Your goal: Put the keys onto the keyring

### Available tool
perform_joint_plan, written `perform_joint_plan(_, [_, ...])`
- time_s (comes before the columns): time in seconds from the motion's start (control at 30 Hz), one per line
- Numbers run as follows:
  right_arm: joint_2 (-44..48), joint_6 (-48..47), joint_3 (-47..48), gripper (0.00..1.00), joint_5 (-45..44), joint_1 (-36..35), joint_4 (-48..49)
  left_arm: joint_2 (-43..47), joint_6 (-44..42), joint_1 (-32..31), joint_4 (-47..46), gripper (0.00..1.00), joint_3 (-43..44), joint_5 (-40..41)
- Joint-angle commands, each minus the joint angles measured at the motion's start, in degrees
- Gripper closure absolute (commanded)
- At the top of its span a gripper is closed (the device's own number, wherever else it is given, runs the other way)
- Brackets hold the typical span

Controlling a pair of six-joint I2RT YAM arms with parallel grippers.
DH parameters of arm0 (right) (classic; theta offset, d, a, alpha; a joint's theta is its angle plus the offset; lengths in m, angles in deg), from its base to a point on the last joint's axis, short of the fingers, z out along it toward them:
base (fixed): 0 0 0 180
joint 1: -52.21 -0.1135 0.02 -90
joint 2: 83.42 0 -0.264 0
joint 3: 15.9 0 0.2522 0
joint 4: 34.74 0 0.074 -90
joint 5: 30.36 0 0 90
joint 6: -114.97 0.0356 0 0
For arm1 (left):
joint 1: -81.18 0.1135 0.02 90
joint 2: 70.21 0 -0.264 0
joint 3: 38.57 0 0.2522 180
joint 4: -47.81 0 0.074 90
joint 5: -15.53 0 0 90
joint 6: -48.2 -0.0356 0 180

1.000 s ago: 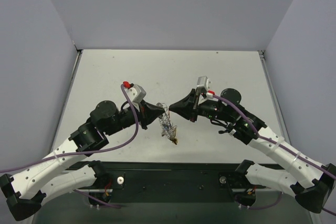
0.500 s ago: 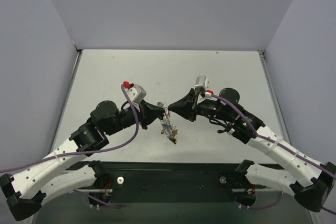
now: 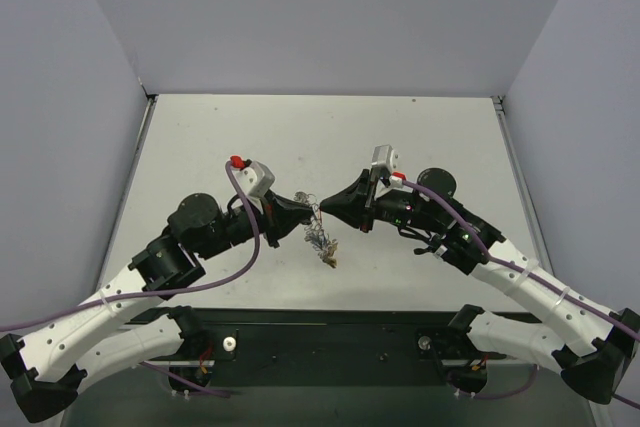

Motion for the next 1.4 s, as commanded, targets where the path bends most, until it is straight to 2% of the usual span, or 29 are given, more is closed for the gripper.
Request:
perform_joint_plan(0.0, [0.4, -0.7, 1.0, 1.00, -0.8, -0.4, 3.5, 1.6, 1.5, -0.2, -7.2, 1.00, 0.8, -2.4])
perform_joint_plan(1.37, [0.1, -2.1, 1.3, 1.00, -0.8, -0.4, 0.2, 4.2, 0.4, -0.2, -10.6, 1.00, 0.1, -4.6])
